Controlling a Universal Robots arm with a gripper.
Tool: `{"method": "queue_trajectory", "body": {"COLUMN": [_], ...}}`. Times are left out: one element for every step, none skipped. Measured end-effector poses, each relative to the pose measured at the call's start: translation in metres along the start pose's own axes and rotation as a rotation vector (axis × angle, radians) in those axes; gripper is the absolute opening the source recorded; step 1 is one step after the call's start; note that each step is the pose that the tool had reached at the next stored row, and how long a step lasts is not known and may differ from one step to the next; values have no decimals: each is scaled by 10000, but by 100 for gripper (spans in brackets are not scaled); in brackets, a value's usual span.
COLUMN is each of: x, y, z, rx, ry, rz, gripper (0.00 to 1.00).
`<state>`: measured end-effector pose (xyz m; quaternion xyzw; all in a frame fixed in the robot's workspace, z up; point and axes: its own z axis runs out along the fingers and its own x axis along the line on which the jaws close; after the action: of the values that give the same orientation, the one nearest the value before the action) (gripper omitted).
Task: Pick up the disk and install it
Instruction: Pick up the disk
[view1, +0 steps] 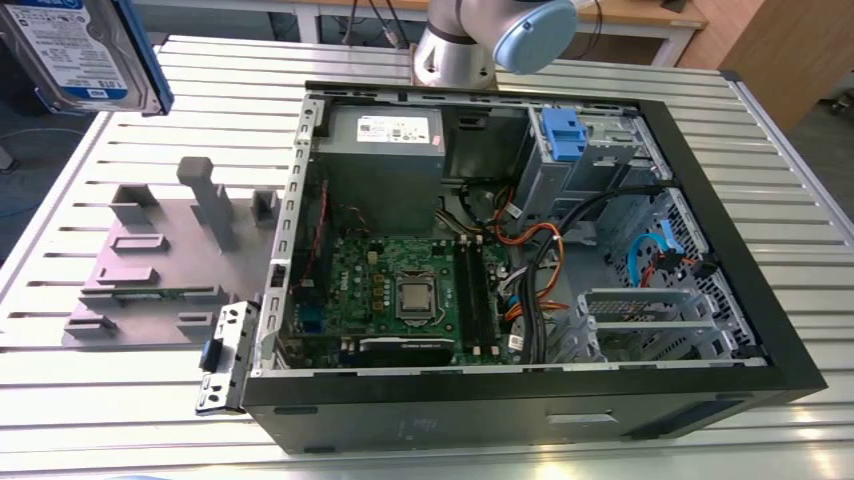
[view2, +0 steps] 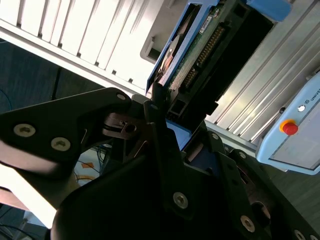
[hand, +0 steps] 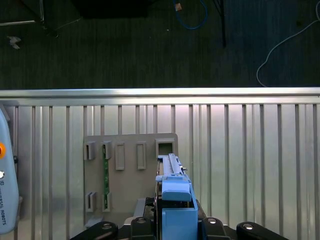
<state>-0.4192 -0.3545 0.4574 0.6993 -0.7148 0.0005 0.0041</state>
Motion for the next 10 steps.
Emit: {"method": "queue_trajectory", "body": {"x": [0,0,0,0,0,0,0,0,0,0], "y": [0,0,0,0,0,0,0,0,0,0], "z": [-2,-4,-6,-8,-10,-12,-13,-25,-34,-36], "rx": [0,0,-1,0,0,-1,0,0,0,0], "ry": [0,0,0,0,0,0,0,0,0,0], "rz": [0,0,0,0,0,0,0,0,0,0], "gripper": [37,37,37,37,37,37,37,37,37,37]}}
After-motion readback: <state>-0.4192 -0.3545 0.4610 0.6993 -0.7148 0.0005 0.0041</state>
